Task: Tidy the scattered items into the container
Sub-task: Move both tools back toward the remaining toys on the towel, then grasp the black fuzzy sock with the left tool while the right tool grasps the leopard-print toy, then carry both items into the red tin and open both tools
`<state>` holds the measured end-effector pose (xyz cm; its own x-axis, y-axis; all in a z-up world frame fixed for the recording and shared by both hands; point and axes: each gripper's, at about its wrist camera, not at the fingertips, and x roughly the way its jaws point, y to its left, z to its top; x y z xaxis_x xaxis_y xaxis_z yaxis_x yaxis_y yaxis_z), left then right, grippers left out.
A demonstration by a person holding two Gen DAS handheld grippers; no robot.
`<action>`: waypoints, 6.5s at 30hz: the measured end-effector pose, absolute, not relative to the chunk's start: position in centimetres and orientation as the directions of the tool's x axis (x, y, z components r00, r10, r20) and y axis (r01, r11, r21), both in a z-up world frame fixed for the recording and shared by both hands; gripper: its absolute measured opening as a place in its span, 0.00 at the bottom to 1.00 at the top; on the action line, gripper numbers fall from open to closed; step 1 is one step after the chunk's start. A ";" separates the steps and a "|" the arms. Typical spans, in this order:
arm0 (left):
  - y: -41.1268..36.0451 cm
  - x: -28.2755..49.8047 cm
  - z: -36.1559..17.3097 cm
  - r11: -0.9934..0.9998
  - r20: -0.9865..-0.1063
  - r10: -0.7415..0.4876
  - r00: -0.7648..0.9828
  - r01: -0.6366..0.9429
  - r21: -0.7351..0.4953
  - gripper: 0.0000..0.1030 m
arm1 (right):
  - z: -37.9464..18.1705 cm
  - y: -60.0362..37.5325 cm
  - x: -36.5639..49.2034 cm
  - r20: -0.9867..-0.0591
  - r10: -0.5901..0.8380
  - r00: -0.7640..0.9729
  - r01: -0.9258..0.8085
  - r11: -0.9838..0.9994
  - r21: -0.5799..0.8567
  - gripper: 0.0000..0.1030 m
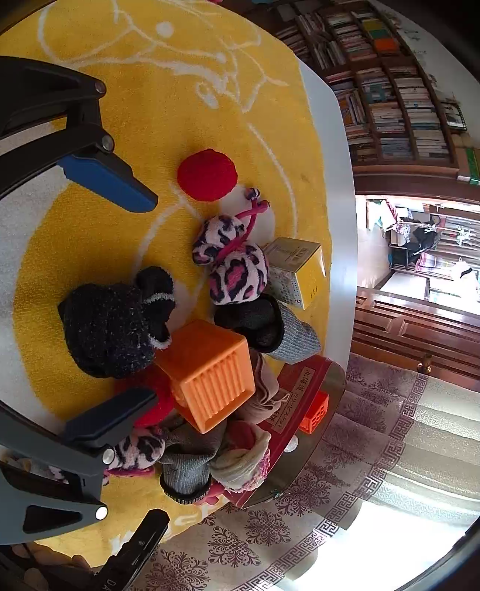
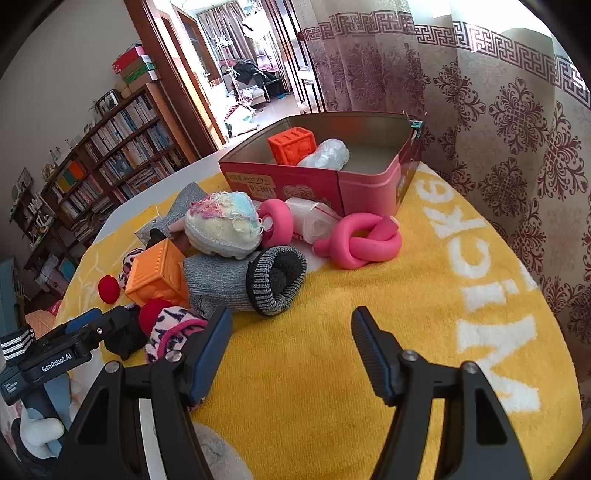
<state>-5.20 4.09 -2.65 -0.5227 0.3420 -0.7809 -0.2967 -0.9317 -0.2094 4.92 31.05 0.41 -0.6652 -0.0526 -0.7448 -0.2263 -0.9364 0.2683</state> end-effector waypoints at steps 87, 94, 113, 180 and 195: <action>8.4 -6.1 4.3 -0.846 -0.662 0.510 -0.549 -0.459 -0.272 0.53 | 6.2 34.9 2.2 -0.652 -0.048 -0.757 -0.178 -0.945 0.276 0.39; 5.7 -5.1 0.5 -0.902 -0.761 0.395 -0.515 -0.376 -0.214 0.53 | 4.8 34.2 2.2 -0.668 -0.086 -0.740 -0.153 -0.944 0.291 0.39; 5.2 -4.9 -4.0 -0.909 -0.799 0.378 -0.467 -0.351 -0.224 0.58 | 3.9 32.9 2.5 -0.678 -0.113 -0.726 -0.135 -0.944 0.302 0.39; 21.2 -18.2 2.8 -0.833 -0.718 0.521 -0.462 -0.458 -0.310 0.71 | 4.7 40.0 -6.0 -0.680 0.018 -0.733 -0.258 -0.932 0.253 0.57; 13.3 -13.4 3.7 -0.863 -0.703 0.498 -0.507 -0.372 -0.343 0.82 | 4.4 37.0 -2.2 -0.685 -0.029 -0.728 -0.235 -0.928 0.289 0.62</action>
<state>-13.43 13.33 3.71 -0.5073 0.4982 -0.7032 -0.3720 -0.8626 -0.3428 -2.23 36.97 4.43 -0.7278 -0.0293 -0.6852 -0.2348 -0.9281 0.2890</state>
